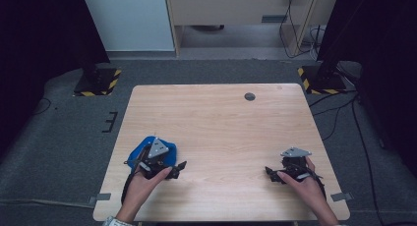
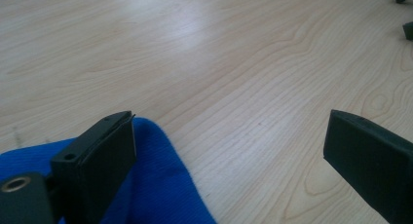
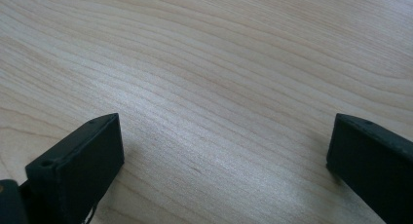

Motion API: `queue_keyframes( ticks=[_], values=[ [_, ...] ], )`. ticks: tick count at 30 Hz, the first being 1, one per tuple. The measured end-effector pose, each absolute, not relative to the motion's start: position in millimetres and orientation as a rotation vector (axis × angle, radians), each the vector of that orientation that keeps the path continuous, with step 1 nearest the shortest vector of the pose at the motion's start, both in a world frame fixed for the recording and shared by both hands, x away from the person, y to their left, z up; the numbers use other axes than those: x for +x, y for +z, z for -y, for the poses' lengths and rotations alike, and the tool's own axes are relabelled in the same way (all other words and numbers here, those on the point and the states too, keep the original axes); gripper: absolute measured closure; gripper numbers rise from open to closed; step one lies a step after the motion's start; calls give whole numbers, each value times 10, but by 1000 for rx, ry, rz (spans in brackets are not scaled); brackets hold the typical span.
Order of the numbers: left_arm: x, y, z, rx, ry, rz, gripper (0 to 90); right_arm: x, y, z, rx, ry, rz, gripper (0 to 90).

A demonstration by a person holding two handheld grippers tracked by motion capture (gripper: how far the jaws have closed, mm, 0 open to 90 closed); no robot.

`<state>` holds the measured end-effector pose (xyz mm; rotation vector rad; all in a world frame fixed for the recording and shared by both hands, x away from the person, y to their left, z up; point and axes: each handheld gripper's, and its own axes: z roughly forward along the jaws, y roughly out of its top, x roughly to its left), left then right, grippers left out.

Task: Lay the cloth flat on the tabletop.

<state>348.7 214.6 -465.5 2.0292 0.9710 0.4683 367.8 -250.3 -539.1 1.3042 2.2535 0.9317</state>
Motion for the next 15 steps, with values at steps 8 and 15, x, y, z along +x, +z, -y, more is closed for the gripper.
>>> queue_keyframes(
  ticks=[8,15],
  values=[
    [3484,-4577,-2505,1991,506,-1039,39,3678,-5391,2503,1304,932,-2254,2],
    [3516,-4612,-2706,1988,519,-1093,38,3680,-5390,2503,1304,931,-2255,2]
  ],
)
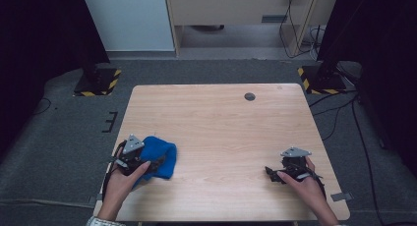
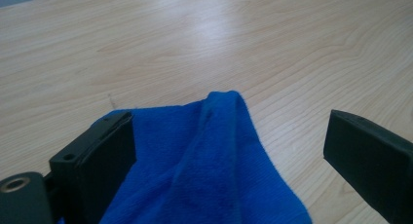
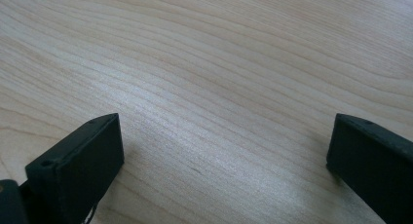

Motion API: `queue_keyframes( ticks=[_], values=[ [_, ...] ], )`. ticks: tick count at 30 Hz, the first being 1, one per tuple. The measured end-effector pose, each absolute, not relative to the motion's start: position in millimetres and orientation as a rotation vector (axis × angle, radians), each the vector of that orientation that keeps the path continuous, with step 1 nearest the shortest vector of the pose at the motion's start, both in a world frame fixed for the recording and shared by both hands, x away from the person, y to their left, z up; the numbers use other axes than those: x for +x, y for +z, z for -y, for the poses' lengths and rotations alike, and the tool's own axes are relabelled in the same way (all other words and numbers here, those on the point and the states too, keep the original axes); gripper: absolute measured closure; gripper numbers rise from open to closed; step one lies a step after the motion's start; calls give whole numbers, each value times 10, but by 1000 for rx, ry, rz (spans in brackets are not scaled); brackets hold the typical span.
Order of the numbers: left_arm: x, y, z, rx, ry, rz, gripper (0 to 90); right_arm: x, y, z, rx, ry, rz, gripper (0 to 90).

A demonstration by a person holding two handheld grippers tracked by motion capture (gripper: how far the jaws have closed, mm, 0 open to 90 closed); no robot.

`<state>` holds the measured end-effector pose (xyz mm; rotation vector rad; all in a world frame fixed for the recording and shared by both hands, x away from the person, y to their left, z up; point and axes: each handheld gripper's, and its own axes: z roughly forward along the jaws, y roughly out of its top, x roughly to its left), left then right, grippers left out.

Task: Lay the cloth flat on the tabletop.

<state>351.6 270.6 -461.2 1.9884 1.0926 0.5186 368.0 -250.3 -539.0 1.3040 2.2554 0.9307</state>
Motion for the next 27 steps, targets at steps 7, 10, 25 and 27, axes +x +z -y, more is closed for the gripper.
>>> queue_keyframes(
  ticks=[7,10,25,27],
  values=[
    [3611,-4868,-2803,2066,502,-1142,35,3680,-5390,2502,1304,931,-2255,2],
    [3642,-4962,-2823,2086,492,-1160,34,3680,-5390,2503,1303,930,-2257,2],
    [3725,-5235,-2842,2154,477,-1201,228,3682,-5389,2500,1306,930,-2256,2],
    [3727,-5218,-2861,2142,467,-1195,366,3682,-5390,2501,1304,930,-2255,2]
  ],
)
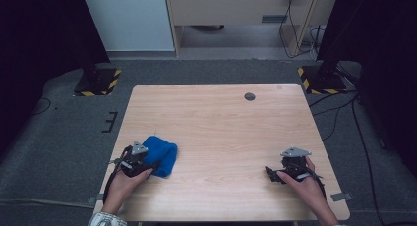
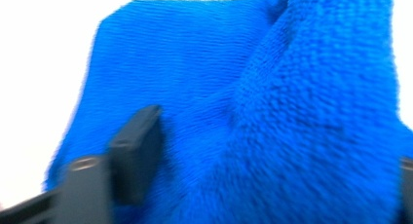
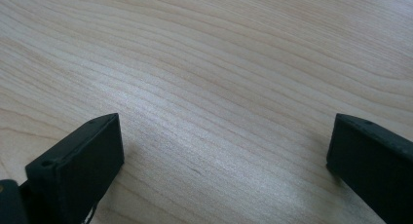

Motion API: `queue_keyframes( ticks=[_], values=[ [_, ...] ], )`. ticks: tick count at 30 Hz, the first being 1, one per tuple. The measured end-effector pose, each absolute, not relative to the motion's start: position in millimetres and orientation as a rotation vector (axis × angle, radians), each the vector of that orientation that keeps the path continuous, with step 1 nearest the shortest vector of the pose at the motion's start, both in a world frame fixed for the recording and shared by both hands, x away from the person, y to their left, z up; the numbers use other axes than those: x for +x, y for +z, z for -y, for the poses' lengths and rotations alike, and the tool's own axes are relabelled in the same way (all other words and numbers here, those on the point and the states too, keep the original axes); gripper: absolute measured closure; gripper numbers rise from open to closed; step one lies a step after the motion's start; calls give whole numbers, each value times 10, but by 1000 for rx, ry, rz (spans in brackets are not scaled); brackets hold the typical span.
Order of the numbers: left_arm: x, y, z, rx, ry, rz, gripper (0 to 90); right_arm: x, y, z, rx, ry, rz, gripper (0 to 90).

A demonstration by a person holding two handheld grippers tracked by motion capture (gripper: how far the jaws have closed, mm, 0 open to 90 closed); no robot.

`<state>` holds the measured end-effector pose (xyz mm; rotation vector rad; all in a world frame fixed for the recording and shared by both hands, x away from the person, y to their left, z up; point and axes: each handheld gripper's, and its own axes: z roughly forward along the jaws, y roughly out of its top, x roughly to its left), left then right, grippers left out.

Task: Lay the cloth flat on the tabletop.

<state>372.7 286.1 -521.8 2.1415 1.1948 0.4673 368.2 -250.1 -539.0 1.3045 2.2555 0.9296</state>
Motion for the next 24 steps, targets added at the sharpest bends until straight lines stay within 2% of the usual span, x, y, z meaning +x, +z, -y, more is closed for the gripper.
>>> queue_keyframes(
  ticks=[1,2,4,7,13,24],
  values=[
    [3733,-5208,-2874,2123,448,-1193,495,3682,-5390,2501,1305,930,-2255,2],
    [3736,-5204,-2877,2116,440,-1195,541,3682,-5389,2501,1305,930,-2257,2],
    [3745,-5178,-2880,2108,430,-1200,615,3682,-5389,2501,1305,930,-2257,2],
    [3739,-5103,-2860,2086,445,-1197,671,3682,-5389,2501,1305,930,-2258,2],
    [3734,-4925,-2711,2057,447,-1144,692,3682,-5390,2501,1305,930,-2256,2],
    [3913,-4643,-1918,2121,412,-980,693,3682,-5388,2499,1309,931,-2258,2]
  ],
)
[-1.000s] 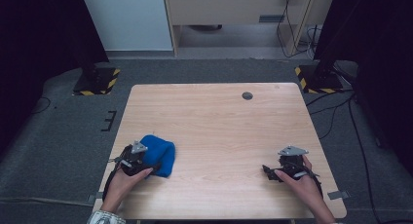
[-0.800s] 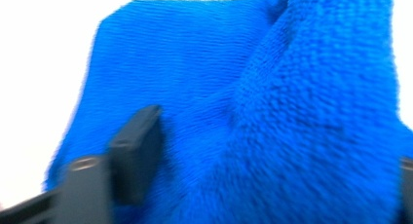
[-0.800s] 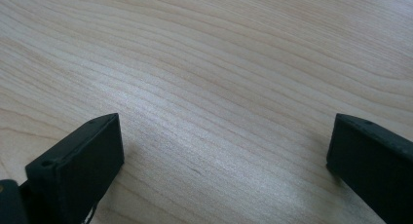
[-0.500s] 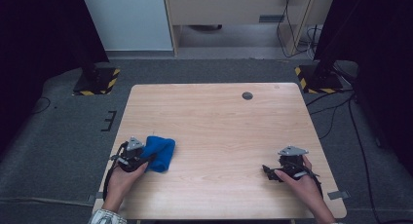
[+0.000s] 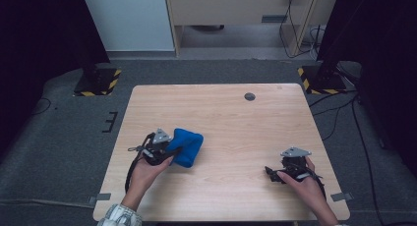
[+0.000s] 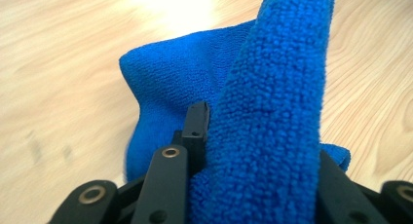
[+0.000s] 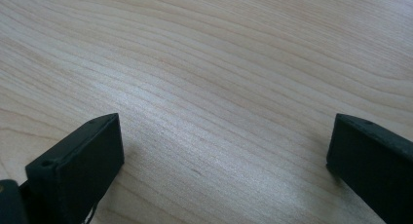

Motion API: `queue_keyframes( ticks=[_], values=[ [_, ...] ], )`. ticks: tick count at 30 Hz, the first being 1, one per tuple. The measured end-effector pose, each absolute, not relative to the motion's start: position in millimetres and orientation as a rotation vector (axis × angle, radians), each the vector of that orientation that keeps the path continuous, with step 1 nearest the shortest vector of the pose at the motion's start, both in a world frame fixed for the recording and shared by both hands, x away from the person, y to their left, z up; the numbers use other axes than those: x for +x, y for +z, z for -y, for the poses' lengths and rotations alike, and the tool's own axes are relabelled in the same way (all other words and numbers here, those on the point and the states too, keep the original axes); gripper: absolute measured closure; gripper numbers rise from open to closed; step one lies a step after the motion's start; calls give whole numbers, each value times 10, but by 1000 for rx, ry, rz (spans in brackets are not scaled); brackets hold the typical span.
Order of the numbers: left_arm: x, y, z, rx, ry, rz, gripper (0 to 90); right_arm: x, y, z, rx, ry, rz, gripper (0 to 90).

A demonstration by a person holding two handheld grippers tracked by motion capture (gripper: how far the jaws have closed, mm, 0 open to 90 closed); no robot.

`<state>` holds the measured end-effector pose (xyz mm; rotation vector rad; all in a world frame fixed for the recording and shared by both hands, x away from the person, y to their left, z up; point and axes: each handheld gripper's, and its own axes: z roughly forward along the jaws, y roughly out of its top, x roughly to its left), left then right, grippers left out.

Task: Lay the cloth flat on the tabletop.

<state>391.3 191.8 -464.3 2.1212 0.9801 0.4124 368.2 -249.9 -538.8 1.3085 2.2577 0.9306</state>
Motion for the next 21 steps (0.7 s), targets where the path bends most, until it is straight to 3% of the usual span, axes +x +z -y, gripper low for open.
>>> queue_keyframes(
  ticks=[11,21],
  values=[
    [4167,-4526,-1282,2174,372,-906,693,3692,-5392,2490,1296,932,-2258,3],
    [4322,-4730,-812,2206,291,-882,692,3697,-5390,2484,1296,932,-2263,2]
  ],
)
